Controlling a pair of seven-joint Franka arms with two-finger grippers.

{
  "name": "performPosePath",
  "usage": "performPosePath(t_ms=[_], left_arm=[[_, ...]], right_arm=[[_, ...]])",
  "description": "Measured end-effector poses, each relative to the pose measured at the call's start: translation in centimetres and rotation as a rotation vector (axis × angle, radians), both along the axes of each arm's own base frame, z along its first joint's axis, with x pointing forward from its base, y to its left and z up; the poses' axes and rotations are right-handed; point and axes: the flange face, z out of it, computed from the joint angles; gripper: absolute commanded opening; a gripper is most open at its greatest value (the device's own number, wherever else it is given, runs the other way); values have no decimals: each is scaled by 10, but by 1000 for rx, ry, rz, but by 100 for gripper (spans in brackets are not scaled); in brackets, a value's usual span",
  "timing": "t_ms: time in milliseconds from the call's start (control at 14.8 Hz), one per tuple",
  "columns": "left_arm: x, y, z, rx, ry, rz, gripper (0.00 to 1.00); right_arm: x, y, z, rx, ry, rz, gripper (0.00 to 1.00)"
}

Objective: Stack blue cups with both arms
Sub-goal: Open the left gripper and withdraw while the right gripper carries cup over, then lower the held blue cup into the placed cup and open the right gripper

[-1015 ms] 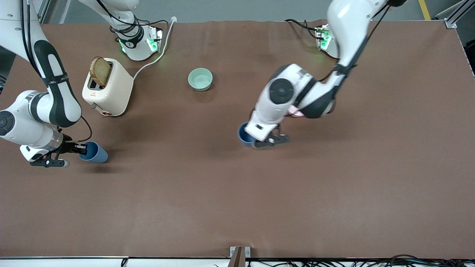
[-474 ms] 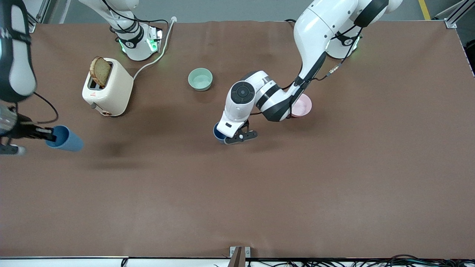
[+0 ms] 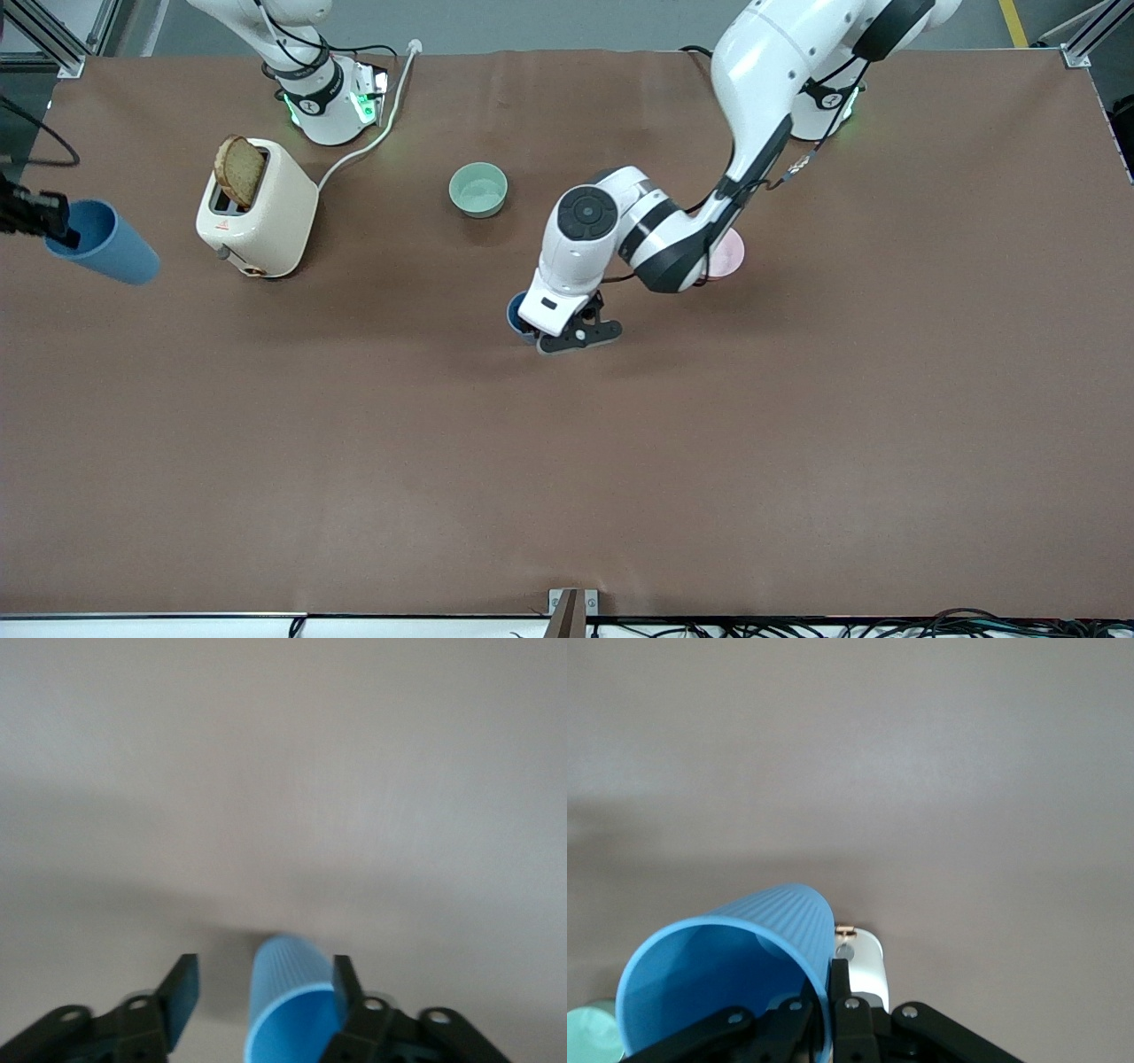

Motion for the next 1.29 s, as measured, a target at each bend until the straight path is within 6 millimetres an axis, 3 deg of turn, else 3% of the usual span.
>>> performPosePath(t_ms=[135,271,406,541,677,947,1150,1286], left_arm=[[35,51,70,22,-60,-42,100],[61,125,145,71,-97,-88,100],[68,200,202,144,-83,-150,100],[68,262,240,195,-70,-226,100],[65,308,262,229,-45,-306,100],[52,365,287,237,1,-421,100],[36,388,293,240,21,-414,100],[24,405,297,251,44,-392,100]], right_arm=[[-6,8,8,3,-10,7,4],[-1,32,3,13,-10,-23,4],[8,80,-4,18,-11,-64,4],[18,140,-14,22,-23,-109,4],[23,206,-30,30,-36,-158,4],[19,331,-75,55,-53,-274,4],[12,396,-115,62,-45,-335,4],[7,428,-139,71,-47,-370,4]])
